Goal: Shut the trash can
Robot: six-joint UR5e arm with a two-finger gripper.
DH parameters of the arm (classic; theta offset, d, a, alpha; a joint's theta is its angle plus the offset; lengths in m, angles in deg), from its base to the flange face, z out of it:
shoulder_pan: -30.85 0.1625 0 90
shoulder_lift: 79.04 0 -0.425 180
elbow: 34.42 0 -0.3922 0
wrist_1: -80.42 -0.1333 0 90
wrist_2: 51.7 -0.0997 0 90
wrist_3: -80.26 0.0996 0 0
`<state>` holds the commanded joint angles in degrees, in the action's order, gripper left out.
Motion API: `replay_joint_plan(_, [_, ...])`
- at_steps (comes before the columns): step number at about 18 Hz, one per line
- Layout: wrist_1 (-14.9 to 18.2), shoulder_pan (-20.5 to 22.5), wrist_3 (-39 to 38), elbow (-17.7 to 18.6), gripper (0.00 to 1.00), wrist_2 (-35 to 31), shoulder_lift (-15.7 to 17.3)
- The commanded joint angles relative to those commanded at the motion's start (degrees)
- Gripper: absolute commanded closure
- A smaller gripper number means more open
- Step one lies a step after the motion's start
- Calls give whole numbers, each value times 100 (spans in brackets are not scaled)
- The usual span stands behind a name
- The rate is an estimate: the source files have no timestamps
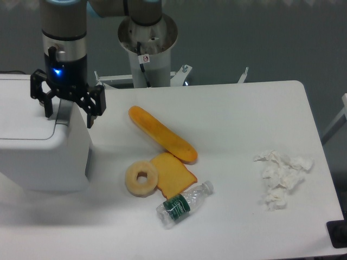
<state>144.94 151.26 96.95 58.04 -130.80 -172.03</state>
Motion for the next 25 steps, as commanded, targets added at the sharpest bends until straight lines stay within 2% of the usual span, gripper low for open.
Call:
replay_joint_plan(4, [-9, 26, -61, -97, 0, 17, 44])
replay_joint_plan(8, [0, 96, -1, -342, 0, 62, 158])
replay_joint_plan(11, [-18, 648, 262, -387, 0, 44, 150])
replay_joint_plan(16, [-9, 2071, 1298, -273, 0, -18, 62])
replay_joint_plan(19, [0, 2688, 2291, -238, 0, -26, -236])
replay_joint_plan(21, [0, 3030, 2985, -255, 0, -175, -604])
replay_joint_plan(25, [-26, 3427, 4400, -290, 0, -658, -1168])
